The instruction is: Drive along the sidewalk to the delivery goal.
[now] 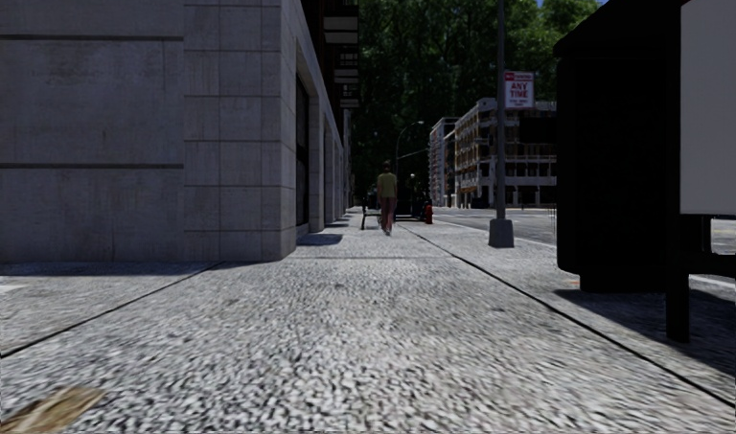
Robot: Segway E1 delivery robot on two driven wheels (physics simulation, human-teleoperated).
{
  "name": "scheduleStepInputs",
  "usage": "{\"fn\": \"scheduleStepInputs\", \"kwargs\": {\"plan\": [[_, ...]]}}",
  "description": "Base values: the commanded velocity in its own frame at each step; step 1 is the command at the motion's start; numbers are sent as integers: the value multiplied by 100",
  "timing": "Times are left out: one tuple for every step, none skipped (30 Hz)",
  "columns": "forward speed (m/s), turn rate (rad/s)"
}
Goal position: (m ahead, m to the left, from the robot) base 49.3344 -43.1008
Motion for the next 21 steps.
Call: {"fn": "scheduleStepInputs", "kwargs": {"plan": [[179, 0], [180, 0], [180, 0], [181, 0], [181, 0], [181, 0], [181, 0], [181, 0], [181, 0], [181, 0], [181, 0], [181, 0], [181, 0], [181, 0], [181, 0], [181, 0], [183, 0], [183, 0], [200, 0], [200, 0], [200, 0]]}}
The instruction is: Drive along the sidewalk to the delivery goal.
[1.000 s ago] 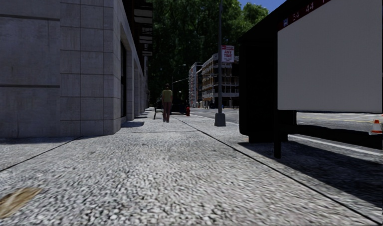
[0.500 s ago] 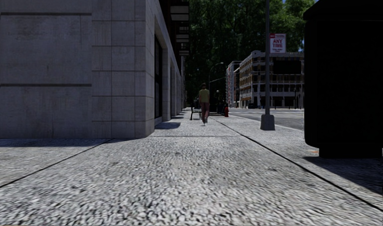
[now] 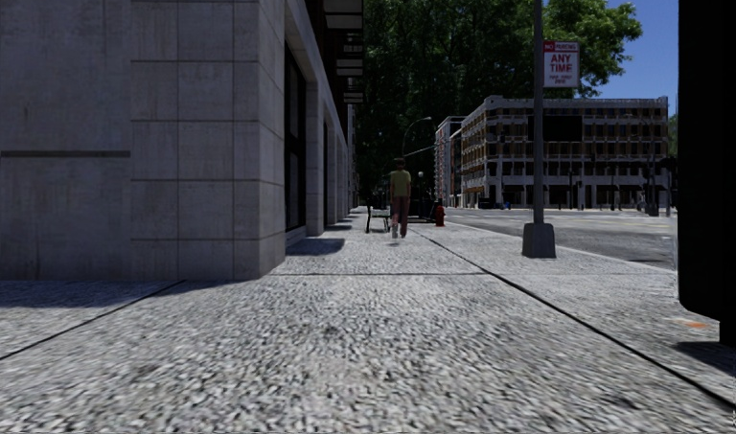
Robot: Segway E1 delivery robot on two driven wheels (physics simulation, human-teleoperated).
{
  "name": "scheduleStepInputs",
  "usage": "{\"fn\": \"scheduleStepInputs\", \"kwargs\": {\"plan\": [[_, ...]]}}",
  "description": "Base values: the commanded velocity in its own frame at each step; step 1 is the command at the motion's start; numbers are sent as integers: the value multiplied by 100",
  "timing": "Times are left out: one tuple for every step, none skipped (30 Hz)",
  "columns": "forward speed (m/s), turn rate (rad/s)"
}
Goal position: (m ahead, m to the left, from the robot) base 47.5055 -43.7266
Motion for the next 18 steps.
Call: {"fn": "scheduleStepInputs", "kwargs": {"plan": [[200, 0], [200, 0], [200, 0], [200, 0], [200, 0], [200, 0], [200, 0], [200, 0], [200, 0], [200, 0], [200, 0], [200, 0], [200, 0], [200, 0], [200, 0], [200, 0], [200, 0], [200, 0]]}}
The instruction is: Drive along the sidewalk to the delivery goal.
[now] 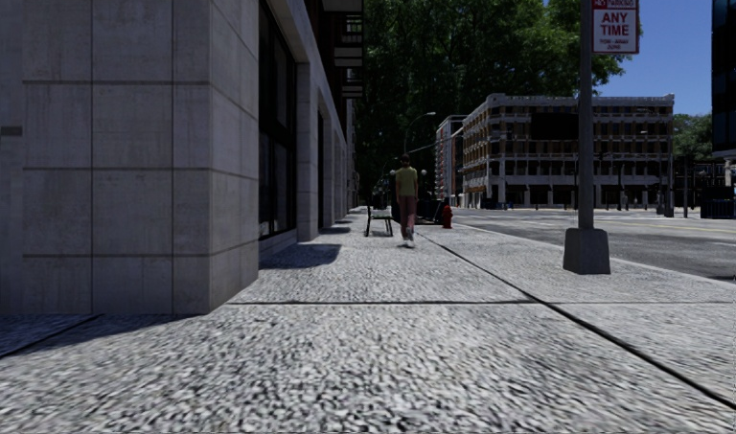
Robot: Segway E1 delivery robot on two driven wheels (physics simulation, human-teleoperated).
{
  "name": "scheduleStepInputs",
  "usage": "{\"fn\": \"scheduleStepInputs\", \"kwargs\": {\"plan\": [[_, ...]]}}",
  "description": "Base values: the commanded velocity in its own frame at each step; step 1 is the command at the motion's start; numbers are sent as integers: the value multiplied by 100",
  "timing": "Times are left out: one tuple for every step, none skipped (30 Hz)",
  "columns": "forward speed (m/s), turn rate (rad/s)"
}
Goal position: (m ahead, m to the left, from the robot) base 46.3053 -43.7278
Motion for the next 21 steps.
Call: {"fn": "scheduleStepInputs", "kwargs": {"plan": [[200, 0], [200, 0], [200, 0], [200, 0], [200, 0], [200, 0], [200, 0], [200, 0], [200, 0], [200, 0], [200, 0], [200, 0], [200, 0], [200, 0], [200, 0], [200, 0], [200, 0], [200, 0], [200, 0], [200, 0], [200, 0]]}}
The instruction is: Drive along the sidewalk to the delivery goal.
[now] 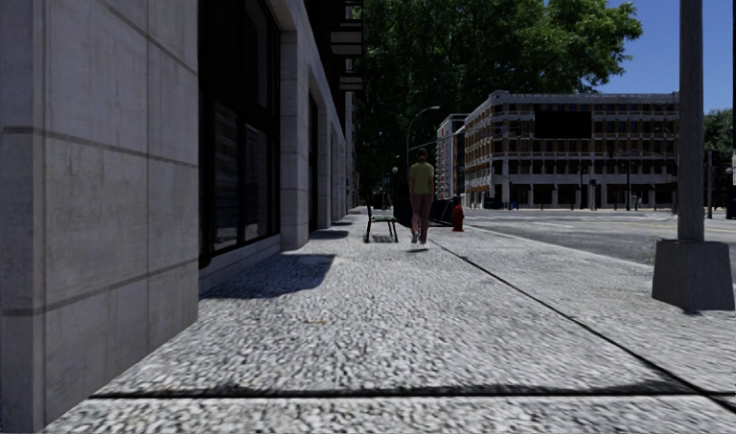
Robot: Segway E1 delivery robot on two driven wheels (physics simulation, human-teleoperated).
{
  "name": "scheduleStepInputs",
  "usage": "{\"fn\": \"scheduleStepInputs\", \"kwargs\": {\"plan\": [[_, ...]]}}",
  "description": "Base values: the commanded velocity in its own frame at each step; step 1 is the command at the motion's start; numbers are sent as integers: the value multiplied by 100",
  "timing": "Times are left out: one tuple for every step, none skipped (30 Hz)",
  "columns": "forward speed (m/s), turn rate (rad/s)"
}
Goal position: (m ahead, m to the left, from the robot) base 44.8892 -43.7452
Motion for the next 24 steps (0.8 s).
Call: {"fn": "scheduleStepInputs", "kwargs": {"plan": [[200, 0], [200, 0], [200, 0], [200, 0], [200, 0], [200, 0], [200, 0], [200, 0], [200, 0], [200, 0], [200, 1], [200, 3], [200, 3], [200, 4], [200, 4], [200, 5], [200, 8], [200, 8], [200, 11], [200, 12], [200, 12], [200, 12], [200, 12], [200, 12]]}}
